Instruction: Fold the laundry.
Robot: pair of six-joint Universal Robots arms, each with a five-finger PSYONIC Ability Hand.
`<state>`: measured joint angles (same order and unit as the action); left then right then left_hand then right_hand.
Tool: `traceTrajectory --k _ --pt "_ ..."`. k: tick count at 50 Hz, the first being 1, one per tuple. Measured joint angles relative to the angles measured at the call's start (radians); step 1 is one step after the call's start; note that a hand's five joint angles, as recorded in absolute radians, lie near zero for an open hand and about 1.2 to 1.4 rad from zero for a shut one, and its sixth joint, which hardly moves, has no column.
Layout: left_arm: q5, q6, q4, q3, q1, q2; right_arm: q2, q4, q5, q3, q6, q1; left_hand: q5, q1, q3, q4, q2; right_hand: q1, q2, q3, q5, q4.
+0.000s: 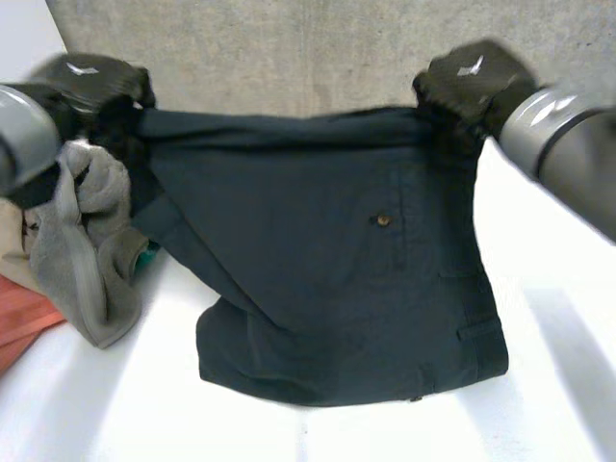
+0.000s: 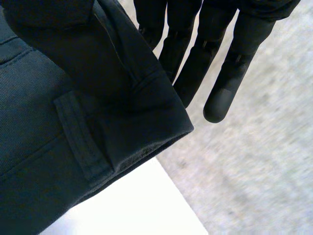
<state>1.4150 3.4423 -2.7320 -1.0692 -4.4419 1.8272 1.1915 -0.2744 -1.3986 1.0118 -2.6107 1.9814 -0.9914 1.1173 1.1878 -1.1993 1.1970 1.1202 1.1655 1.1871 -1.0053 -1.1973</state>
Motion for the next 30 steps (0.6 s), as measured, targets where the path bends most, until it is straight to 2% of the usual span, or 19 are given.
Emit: traceTrajectory --k 5,8,13,17,21,30 --pt "-0.011 -0.019 -0.112 0.092 0.023 0.117 -0.096 0.135 -0.062 -0.028 -0.024 0.019 -0.005 0.006 0.003 0.0 0.001 0.0 0.007 0.0 -0.001 0.0" --pt "-0.002 -0.044 -0.248 0.181 0.032 0.16 -0.123 0.293 -0.122 -0.069 -0.067 0.03 -0.005 0.008 0.004 0.0 0.001 0.0 0.007 0.005 -0.001 -0.001" --pt "0.067 -0.094 -0.542 0.293 0.03 0.147 -0.084 0.622 -0.189 -0.11 -0.164 0.038 -0.005 0.008 0.004 0.0 0.001 0.0 0.007 0.005 -0.001 -0.002" --pt "0.106 -0.13 -0.694 0.316 0.023 0.111 -0.045 0.795 -0.191 -0.111 -0.21 0.041 -0.005 0.008 0.004 0.0 0.001 0.0 0.007 0.005 -0.001 -0.002" --pt "0.099 -0.155 -0.711 0.288 0.017 0.088 -0.032 0.824 -0.159 -0.102 -0.224 0.044 -0.005 0.008 0.004 0.0 0.001 0.0 0.007 0.005 -0.002 -0.002" --pt "0.065 -0.159 -0.642 0.028 0.001 0.094 -0.094 0.676 -0.084 -0.029 -0.203 0.046 -0.005 0.008 0.007 0.0 0.002 0.0 0.007 0.005 -0.007 -0.002"
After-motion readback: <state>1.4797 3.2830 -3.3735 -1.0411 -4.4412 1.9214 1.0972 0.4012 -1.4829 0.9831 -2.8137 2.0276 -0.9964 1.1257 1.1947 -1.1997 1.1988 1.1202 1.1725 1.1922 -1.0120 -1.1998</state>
